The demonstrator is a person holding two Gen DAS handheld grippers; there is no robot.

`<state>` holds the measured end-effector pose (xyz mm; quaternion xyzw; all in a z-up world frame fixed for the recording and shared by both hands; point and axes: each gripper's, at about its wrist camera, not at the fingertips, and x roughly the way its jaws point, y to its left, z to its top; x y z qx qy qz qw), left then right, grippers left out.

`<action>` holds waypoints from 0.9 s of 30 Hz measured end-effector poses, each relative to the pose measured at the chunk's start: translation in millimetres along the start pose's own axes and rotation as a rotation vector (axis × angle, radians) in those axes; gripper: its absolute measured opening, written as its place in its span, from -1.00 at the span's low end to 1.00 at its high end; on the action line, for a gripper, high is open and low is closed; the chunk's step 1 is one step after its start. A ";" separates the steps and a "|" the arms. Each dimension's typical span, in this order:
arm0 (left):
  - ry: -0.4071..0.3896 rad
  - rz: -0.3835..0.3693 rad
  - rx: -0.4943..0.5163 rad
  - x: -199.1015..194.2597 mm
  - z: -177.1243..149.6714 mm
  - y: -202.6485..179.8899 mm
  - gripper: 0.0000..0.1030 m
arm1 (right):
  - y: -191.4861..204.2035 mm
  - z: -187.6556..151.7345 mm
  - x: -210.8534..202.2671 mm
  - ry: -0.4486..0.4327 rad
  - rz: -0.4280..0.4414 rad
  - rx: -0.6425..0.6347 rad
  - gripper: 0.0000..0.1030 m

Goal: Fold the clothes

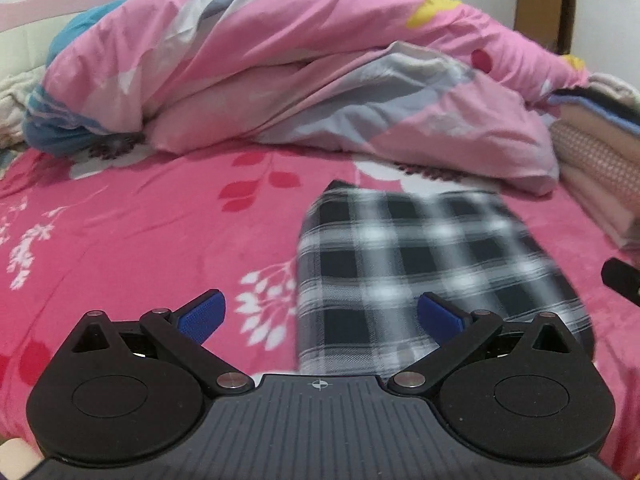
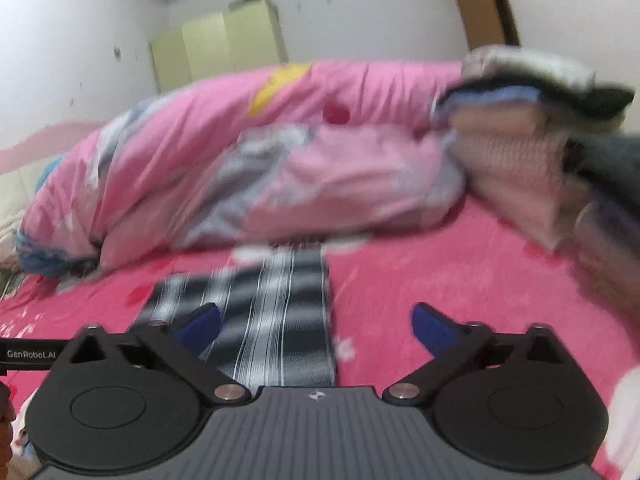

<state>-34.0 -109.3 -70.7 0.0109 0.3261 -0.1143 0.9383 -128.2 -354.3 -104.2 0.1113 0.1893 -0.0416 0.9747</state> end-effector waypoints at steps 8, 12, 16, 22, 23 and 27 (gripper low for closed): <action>-0.105 0.058 -0.003 -41.0 7.7 20.2 1.00 | 5.5 -7.8 -11.9 -0.100 0.026 -0.028 1.00; -0.224 0.137 -0.008 -86.9 22.2 47.2 1.00 | 14.9 -7.8 -19.7 -0.131 0.084 -0.019 1.00; -0.247 0.184 0.045 -101.4 28.0 65.0 1.00 | 29.5 -8.9 -22.6 -0.136 0.108 -0.037 1.00; -0.096 0.004 0.053 -42.5 6.3 60.2 1.00 | 37.5 -7.2 -21.4 -0.117 0.098 -0.045 1.00; -0.091 -0.022 0.049 -34.9 3.1 57.8 1.00 | 36.7 -7.0 -22.2 -0.119 0.090 -0.039 1.00; -0.119 -0.060 0.090 -19.6 0.9 46.6 1.00 | 29.9 -3.8 -21.1 -0.119 0.062 -0.022 1.00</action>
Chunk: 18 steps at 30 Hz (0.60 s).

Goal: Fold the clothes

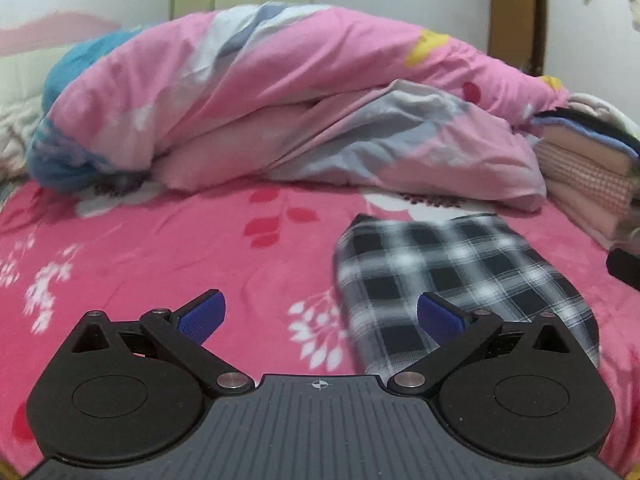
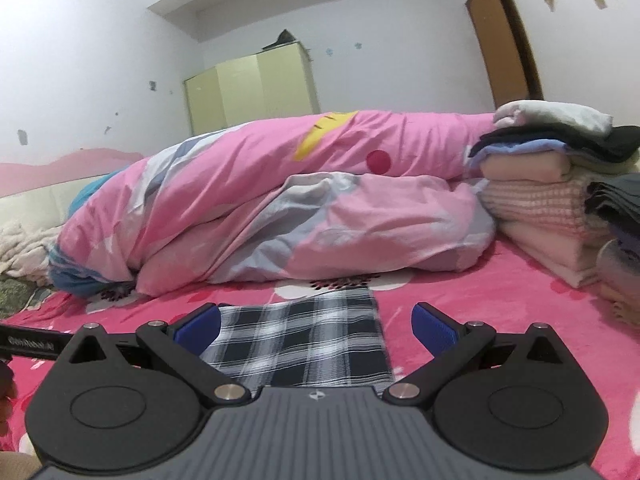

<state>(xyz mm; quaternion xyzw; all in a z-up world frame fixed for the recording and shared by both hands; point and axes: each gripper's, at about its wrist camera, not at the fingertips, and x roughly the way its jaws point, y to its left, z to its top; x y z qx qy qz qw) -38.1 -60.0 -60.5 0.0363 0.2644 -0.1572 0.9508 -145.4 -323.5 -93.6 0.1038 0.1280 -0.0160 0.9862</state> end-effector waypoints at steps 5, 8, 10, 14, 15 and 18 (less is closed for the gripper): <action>0.019 -0.073 -0.018 17.5 5.7 -2.8 1.00 | -0.5 -0.8 11.9 0.034 -0.008 -0.005 1.00; 0.061 -0.080 -0.028 29.0 5.1 -2.5 1.00 | 5.5 -1.1 22.4 0.052 0.004 -0.029 0.96; 0.083 -0.104 -0.036 32.5 4.0 -0.2 1.00 | 9.0 -0.1 28.9 0.061 0.019 -0.042 0.88; 0.080 -0.186 -0.056 34.1 2.3 4.3 0.96 | 13.4 4.3 45.0 0.100 0.029 -0.051 0.47; 0.072 -0.191 -0.053 34.2 2.2 4.1 0.96 | 14.4 5.7 48.2 0.110 0.036 -0.053 0.36; 0.053 -0.192 -0.033 37.4 2.7 2.7 0.87 | 22.0 9.2 54.3 0.120 0.063 -0.101 0.21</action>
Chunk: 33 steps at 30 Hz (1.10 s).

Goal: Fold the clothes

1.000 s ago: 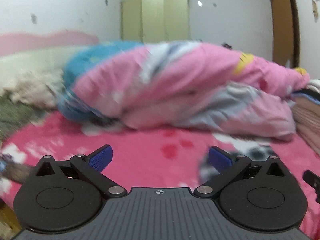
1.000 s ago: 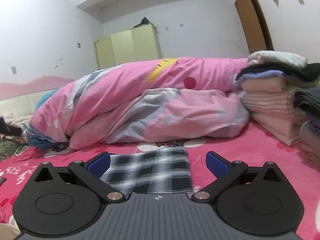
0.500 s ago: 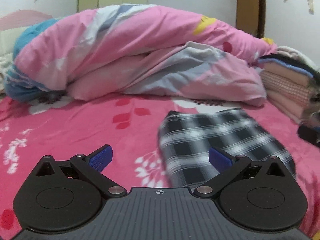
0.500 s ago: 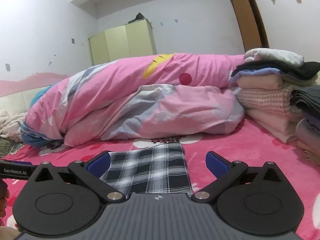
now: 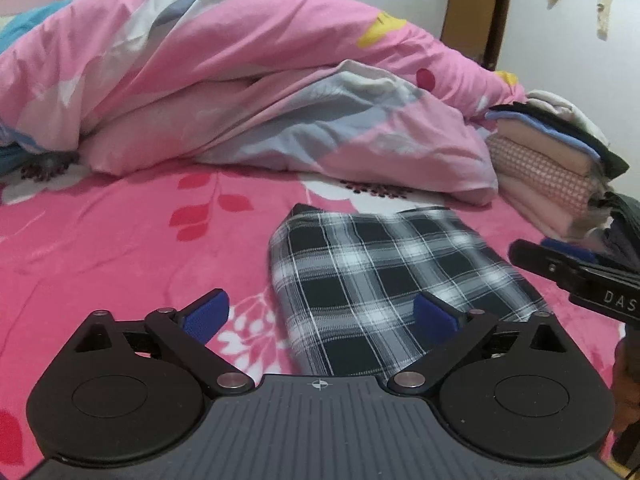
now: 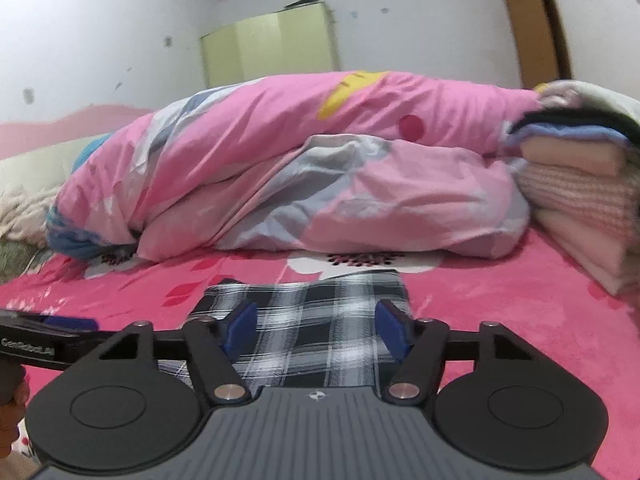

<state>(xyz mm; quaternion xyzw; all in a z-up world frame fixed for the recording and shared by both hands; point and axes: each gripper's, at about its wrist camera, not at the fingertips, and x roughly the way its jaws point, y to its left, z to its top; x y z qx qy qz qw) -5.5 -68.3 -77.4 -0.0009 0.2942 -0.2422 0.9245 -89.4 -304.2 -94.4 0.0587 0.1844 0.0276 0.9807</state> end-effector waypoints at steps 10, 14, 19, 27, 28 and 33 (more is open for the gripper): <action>0.141 -0.060 0.003 31.1 -7.2 2.7 0.44 | -14.7 -18.4 51.2 0.183 -0.005 -0.040 -0.71; 0.226 -0.092 -0.047 45.2 -10.8 10.8 0.44 | -19.2 -16.4 50.1 0.188 -0.004 -0.027 -0.74; 0.239 -0.102 -0.083 47.0 -13.3 14.7 0.46 | -23.8 -2.4 40.3 0.138 -0.041 -0.028 -0.73; 0.252 -0.101 -0.095 48.1 -13.7 15.3 0.48 | -43.9 2.9 53.0 0.193 -0.042 0.007 -0.72; 0.252 -0.102 -0.093 48.2 -13.8 15.0 0.48 | -43.7 10.3 53.1 0.180 -0.034 -0.002 -0.72; 0.255 -0.101 -0.094 49.3 -13.7 15.1 0.51 | -45.1 39.3 70.9 0.151 0.006 -0.051 -0.72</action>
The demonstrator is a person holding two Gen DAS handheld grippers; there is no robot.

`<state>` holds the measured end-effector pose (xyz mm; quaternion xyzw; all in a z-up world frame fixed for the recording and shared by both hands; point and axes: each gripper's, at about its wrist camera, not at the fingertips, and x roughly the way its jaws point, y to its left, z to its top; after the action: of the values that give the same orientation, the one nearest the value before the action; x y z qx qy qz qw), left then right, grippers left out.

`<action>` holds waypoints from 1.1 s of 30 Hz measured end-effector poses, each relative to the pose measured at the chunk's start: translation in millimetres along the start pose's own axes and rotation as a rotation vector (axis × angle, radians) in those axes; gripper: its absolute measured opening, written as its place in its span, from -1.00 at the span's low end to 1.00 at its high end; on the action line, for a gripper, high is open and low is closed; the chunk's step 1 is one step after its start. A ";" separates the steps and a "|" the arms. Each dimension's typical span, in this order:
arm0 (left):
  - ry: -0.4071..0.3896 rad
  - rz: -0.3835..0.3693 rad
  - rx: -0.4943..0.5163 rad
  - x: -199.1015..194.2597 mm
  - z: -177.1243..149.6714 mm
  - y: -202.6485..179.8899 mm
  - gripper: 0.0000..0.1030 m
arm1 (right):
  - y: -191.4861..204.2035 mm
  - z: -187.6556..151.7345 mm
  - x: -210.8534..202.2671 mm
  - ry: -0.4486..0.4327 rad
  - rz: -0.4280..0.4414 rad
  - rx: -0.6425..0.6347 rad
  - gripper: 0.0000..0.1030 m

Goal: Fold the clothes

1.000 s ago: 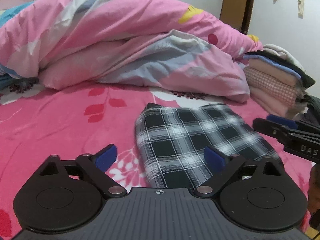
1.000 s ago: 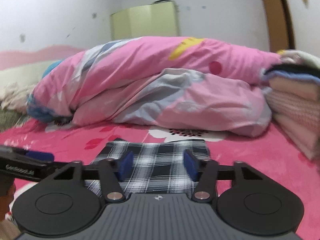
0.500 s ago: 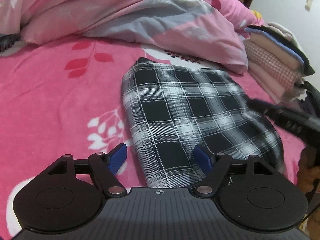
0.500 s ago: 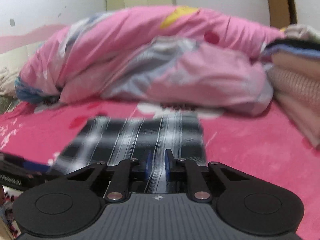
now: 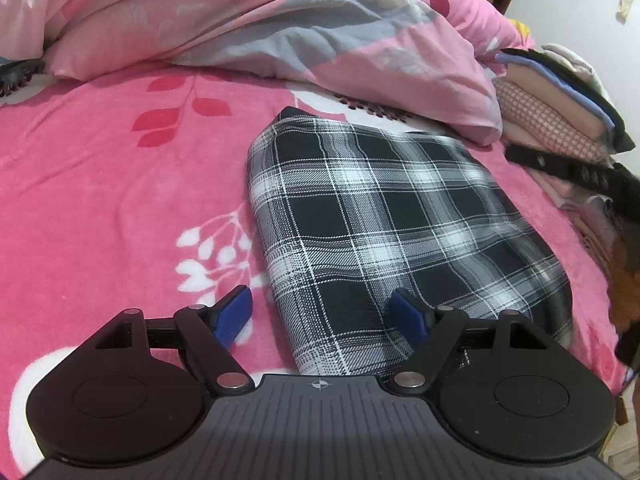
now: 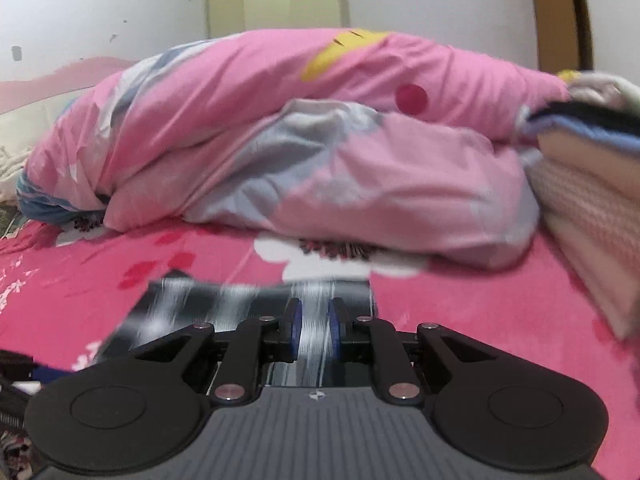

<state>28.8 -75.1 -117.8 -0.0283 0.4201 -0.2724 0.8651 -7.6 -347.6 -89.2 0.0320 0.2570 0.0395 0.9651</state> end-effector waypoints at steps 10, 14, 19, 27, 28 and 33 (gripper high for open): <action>0.005 -0.010 -0.012 0.8 0.2 3.8 0.54 | -2.5 2.1 41.0 0.134 0.013 -0.070 -0.71; 0.004 -0.016 -0.018 0.8 0.4 4.9 0.54 | 0.3 12.3 49.3 0.125 0.019 -0.081 -0.71; 0.005 -0.018 -0.019 1.3 0.8 5.5 0.54 | -12.0 3.8 79.7 0.220 -0.040 -0.041 -0.68; 0.008 -0.022 -0.025 1.6 0.3 7.1 0.55 | 49.8 43.9 63.9 0.139 0.205 -0.164 -0.67; 0.008 -0.023 -0.026 1.8 0.2 7.3 0.55 | 60.7 45.4 70.0 0.154 0.252 -0.177 -0.68; 0.009 -0.026 -0.024 2.7 0.4 8.0 0.55 | 99.1 36.2 119.8 0.282 0.376 -0.218 -0.68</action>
<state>34.0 -69.7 -121.7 -0.0430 0.4271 -0.2787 0.8591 108.1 -239.4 -108.8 -0.0306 0.3727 0.2497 0.8932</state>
